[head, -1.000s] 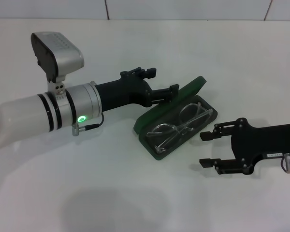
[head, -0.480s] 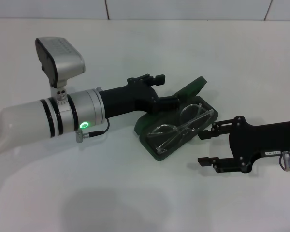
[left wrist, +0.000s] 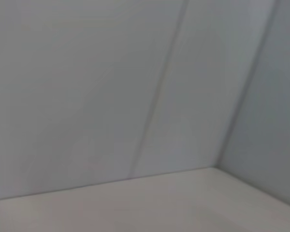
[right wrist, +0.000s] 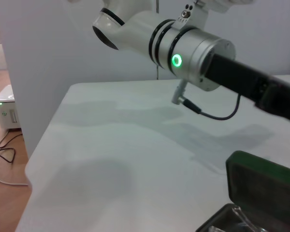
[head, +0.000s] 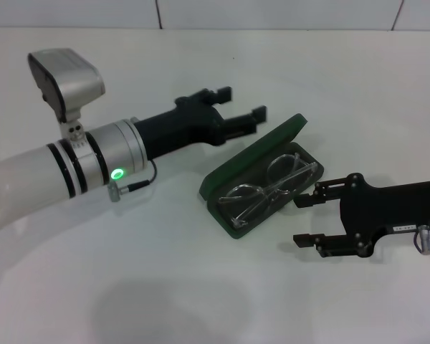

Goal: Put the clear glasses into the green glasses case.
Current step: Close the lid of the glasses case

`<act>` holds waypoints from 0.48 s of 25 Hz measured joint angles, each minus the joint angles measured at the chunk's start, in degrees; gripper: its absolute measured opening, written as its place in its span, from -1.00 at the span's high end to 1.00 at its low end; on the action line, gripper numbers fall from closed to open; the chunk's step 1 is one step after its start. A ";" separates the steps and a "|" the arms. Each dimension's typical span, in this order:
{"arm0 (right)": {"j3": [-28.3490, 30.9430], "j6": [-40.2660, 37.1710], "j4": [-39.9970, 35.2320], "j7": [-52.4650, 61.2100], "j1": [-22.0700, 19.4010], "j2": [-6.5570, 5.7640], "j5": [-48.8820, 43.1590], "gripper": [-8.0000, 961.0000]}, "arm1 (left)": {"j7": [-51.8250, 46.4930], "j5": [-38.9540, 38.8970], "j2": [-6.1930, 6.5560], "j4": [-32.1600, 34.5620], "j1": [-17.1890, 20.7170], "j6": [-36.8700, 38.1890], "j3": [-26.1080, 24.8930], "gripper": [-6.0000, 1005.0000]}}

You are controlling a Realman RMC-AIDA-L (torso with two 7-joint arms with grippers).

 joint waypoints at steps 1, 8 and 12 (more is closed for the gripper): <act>-0.01 -0.01 0.06 -0.05 0.03 0.00 0.00 -0.21 | 0.39 -0.72 -0.01 -0.11 0.00 -1.20 0.00 -0.77; -0.63 0.21 0.20 -0.19 0.23 0.05 0.00 -0.21 | 0.63 -4.55 -0.02 -0.15 -0.60 -10.29 7.82 -0.77; -0.69 0.27 0.27 -0.20 0.35 0.10 0.01 -0.21 | 0.67 -8.40 -0.02 0.80 -0.67 -11.05 14.71 -0.77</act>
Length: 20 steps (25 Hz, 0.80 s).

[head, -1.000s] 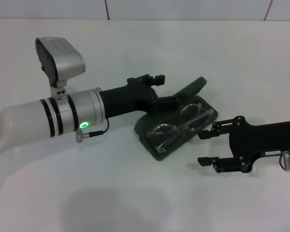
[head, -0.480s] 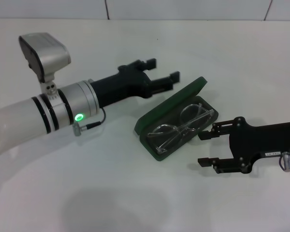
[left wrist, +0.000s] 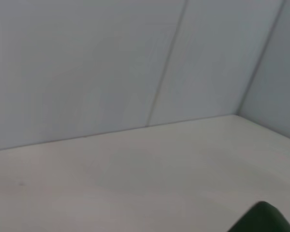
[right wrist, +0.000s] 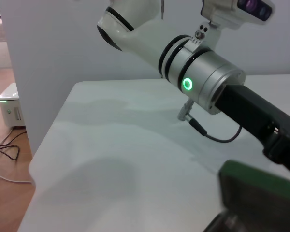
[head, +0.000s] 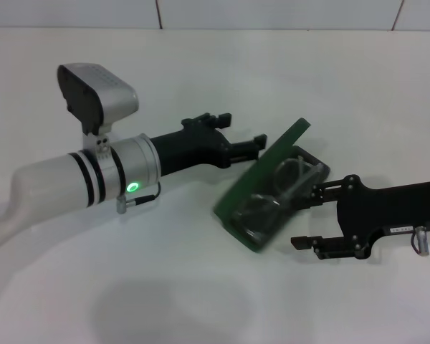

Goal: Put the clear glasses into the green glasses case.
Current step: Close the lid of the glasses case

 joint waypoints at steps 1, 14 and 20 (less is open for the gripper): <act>0.00 0.02 0.00 0.01 0.00 0.00 0.00 -0.21 | -0.09 -0.54 0.00 0.52 0.19 0.21 1.14 -0.77; -0.41 3.06 0.26 2.46 0.14 0.09 -3.52 -0.21 | 1.31 -8.47 0.00 2.32 1.07 -0.44 10.41 -0.77; -3.87 1.59 1.47 5.58 1.70 0.15 -4.48 -0.21 | 1.73 -11.39 0.64 2.47 1.75 1.78 9.49 -0.77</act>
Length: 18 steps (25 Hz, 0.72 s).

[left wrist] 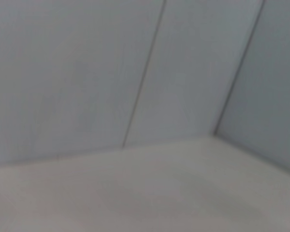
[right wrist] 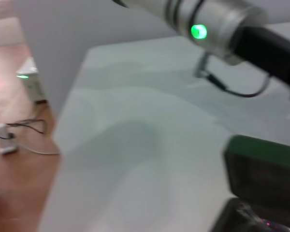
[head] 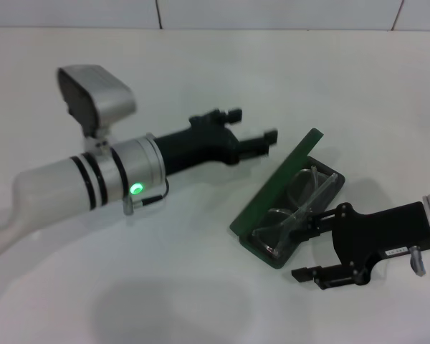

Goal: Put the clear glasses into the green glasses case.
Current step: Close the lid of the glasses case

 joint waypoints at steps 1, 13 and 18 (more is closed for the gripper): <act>-0.05 -0.70 0.00 0.27 0.09 -0.08 -0.05 -0.21 | 0.22 -0.90 0.11 0.00 0.19 1.01 -0.43 -0.77; -5.55 -1.63 0.05 4.47 3.44 -0.11 -3.59 -0.21 | 8.80 -2.10 0.87 0.00 10.57 22.82 -20.94 -0.77; -8.72 0.29 0.03 6.94 6.06 0.45 -4.22 -0.21 | 8.72 -2.20 2.13 -0.01 13.06 26.95 -22.70 -0.77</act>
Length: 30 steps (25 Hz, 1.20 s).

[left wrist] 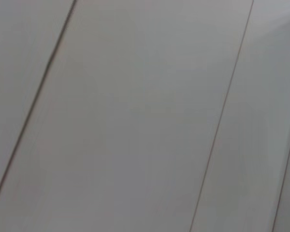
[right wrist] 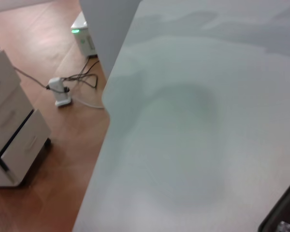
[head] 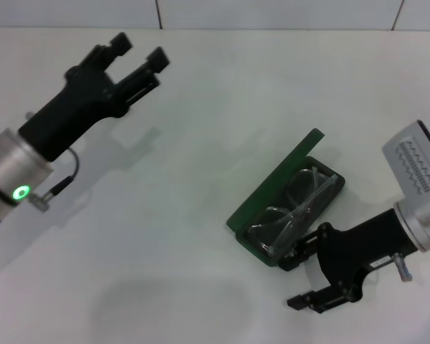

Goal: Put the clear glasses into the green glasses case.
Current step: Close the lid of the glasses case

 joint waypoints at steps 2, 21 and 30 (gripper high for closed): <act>-0.20 0.53 -0.12 0.62 0.39 0.04 0.00 -0.21 | -0.08 0.03 0.42 0.00 0.91 1.30 -0.41 -0.77; -3.88 8.70 -0.52 3.87 2.79 0.21 4.23 -0.21 | 0.04 0.31 1.69 -0.05 3.62 3.67 -2.00 -0.77; -3.81 10.59 -2.14 2.30 2.03 0.22 10.61 -0.21 | 0.32 0.32 1.79 -0.23 3.34 3.49 -2.01 -0.77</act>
